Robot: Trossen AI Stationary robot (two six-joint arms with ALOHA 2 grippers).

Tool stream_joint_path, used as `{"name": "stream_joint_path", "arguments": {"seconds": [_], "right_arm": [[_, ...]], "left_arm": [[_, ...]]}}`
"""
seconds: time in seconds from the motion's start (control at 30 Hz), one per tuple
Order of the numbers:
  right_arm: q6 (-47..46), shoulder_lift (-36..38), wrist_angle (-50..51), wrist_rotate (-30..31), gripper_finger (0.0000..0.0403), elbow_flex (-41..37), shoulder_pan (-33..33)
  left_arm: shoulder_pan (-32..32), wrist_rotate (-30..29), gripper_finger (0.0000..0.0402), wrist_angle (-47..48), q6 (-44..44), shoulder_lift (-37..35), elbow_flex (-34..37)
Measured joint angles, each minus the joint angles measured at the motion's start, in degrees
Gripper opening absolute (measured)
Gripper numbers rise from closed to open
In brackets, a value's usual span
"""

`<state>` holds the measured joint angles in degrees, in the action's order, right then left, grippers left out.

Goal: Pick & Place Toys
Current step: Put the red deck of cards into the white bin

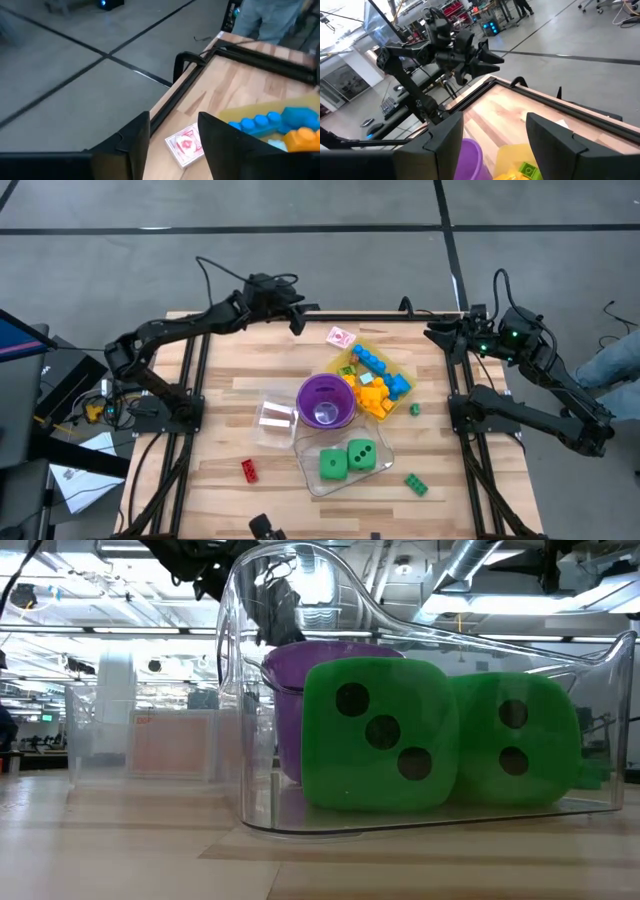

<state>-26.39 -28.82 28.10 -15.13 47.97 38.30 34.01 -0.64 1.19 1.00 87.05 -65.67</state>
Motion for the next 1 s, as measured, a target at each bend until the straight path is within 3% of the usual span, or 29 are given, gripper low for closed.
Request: {"name": "stream_joint_path", "arguments": {"seconds": [0.13,0.27,0.43,0.57,0.73,0.87,0.97,1.0], "right_arm": [[-0.42,0.00,-0.01,-0.05,0.0209,0.00,0.00],[-0.60,0.00,-0.03,-0.05,0.0209,0.00,0.00],[-1.11,-0.07,-0.41,0.06,0.0209,0.00,0.04],[-2.06,-0.09,-0.60,0.80,0.0209,0.00,0.07],[-2.68,-0.09,-0.75,1.63,0.0209,0.00,0.07],[-3.62,-0.09,-0.72,1.66,0.0209,0.00,0.07],[-4.50,-0.04,-0.69,1.68,0.0209,0.00,0.05],[-4.94,-0.04,-0.68,1.67,0.0209,0.00,0.00]], "left_arm": [[-1.99,-1.61,0.0188,-0.51,8.38,-0.01,0.01],[-2.87,-4.92,0.0232,-3.89,10.04,0.88,-0.79],[-0.09,-1.54,0.0281,0.17,7.84,8.10,-9.99],[1.77,0.74,0.0288,9.40,5.25,17.71,-20.43],[2.50,4.91,0.0230,16.05,12.66,26.87,-25.22],[2.61,7.15,0.0128,18.67,16.83,30.74,-25.27],[3.04,9.86,0.0032,16.67,17.04,32.87,-25.27],[3.09,11.50,0.0017,14.81,17.07,33.46,-25.27]]}}
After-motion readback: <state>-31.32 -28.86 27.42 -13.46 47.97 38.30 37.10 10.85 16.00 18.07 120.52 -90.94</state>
